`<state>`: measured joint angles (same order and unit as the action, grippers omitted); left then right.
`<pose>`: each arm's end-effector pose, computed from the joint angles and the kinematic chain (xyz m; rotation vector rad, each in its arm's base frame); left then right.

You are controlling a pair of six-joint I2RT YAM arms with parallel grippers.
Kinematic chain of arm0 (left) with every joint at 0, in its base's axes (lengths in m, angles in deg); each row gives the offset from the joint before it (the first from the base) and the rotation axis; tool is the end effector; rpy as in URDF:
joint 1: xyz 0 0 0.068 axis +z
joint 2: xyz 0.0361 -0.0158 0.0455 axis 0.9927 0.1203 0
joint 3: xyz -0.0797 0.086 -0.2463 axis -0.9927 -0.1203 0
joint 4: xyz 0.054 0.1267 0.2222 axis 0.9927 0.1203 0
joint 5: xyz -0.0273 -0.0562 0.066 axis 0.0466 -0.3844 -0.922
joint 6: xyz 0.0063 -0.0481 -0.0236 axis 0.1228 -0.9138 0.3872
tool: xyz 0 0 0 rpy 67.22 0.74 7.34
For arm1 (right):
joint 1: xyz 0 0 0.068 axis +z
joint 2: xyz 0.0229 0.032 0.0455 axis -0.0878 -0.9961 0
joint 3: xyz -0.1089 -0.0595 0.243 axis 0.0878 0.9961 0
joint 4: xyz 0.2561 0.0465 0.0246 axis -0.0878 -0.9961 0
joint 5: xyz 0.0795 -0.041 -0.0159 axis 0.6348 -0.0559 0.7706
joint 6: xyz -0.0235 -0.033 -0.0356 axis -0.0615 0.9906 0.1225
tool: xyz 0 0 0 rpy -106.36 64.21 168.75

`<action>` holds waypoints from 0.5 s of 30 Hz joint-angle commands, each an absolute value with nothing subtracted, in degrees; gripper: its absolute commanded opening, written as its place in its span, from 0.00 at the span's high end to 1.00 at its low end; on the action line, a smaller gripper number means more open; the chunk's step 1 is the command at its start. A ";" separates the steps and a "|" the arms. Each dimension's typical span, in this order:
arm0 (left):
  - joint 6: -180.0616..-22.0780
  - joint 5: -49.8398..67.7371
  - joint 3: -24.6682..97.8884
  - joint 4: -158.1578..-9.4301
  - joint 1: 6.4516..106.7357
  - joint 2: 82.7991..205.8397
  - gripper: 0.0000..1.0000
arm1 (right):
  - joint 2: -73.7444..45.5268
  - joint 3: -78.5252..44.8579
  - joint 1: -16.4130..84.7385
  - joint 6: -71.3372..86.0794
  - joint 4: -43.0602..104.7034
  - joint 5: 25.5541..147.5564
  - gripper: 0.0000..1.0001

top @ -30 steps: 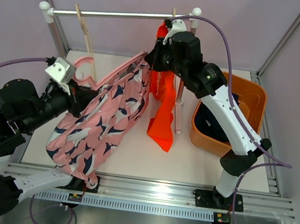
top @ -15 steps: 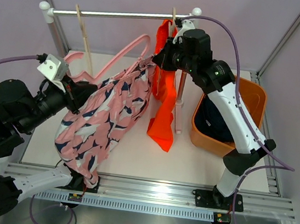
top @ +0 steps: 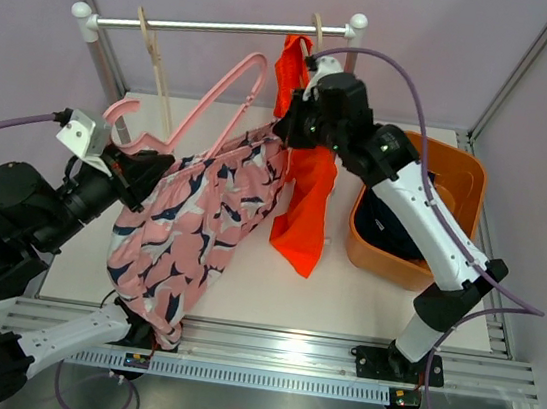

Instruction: Remove the shorts from the hanger

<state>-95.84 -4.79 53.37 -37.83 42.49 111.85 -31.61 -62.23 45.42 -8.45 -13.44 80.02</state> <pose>0.0503 -0.0384 0.5152 0.3853 1.5138 -0.5767 0.2769 0.2365 0.4818 -0.3272 2.0100 0.7292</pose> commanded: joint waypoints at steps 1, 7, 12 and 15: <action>-97.48 -8.01 53.74 -48.11 42.40 107.67 1.00 | -29.10 -59.16 53.09 -3.04 -12.71 62.04 1.00; -98.63 -12.40 53.56 -51.10 42.40 112.50 1.00 | -25.14 -52.83 68.28 -2.00 -8.66 61.61 1.00; -98.72 -15.48 53.74 -52.86 42.40 117.59 1.00 | -22.86 -52.38 74.02 1.52 -9.63 58.26 1.00; -99.24 -16.79 52.60 -54.61 42.40 119.44 1.00 | -20.40 -51.15 75.96 3.46 -9.10 59.58 1.00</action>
<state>-98.11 -13.33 52.56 -47.65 42.49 117.45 -25.93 -51.15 74.88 -0.05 -11.70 62.45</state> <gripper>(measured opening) 0.060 0.065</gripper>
